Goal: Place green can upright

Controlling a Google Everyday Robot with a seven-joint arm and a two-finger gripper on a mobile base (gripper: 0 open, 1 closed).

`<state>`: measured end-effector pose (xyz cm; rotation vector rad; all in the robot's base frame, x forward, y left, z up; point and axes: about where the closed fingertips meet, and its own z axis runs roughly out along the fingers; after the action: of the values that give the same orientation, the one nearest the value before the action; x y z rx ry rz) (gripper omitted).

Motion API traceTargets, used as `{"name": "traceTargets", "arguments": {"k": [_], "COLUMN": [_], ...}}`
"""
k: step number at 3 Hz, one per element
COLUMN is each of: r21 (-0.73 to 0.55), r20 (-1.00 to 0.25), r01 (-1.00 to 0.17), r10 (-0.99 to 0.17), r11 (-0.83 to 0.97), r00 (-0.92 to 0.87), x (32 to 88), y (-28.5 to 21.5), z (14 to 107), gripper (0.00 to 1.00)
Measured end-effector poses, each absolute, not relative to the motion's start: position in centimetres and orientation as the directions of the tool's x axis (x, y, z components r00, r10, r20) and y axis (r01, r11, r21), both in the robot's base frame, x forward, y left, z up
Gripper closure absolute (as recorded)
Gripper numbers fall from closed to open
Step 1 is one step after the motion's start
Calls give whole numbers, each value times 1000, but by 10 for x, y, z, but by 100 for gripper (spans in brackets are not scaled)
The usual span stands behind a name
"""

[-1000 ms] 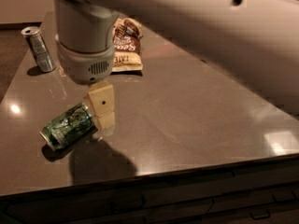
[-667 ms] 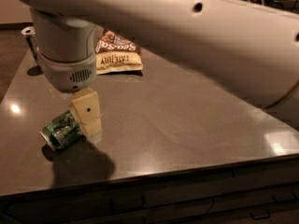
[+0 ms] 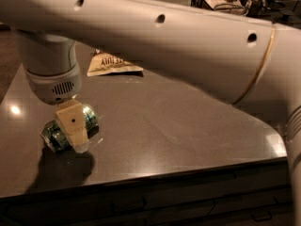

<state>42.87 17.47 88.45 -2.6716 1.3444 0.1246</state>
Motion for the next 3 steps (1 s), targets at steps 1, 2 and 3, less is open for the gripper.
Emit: {"name": "traceTargets", "arguments": {"k": [1, 2, 3], "r21": [-76, -70, -61], "r20": [-131, -132, -133], "r01": [-822, -829, -836], "r10": [-811, -818, -825], "r11": [-565, -555, -546], "r00": [570, 559, 549], "x": [429, 420, 411], "y": [174, 178, 181], "z": [876, 873, 869], "gripper": [0, 0, 17]}}
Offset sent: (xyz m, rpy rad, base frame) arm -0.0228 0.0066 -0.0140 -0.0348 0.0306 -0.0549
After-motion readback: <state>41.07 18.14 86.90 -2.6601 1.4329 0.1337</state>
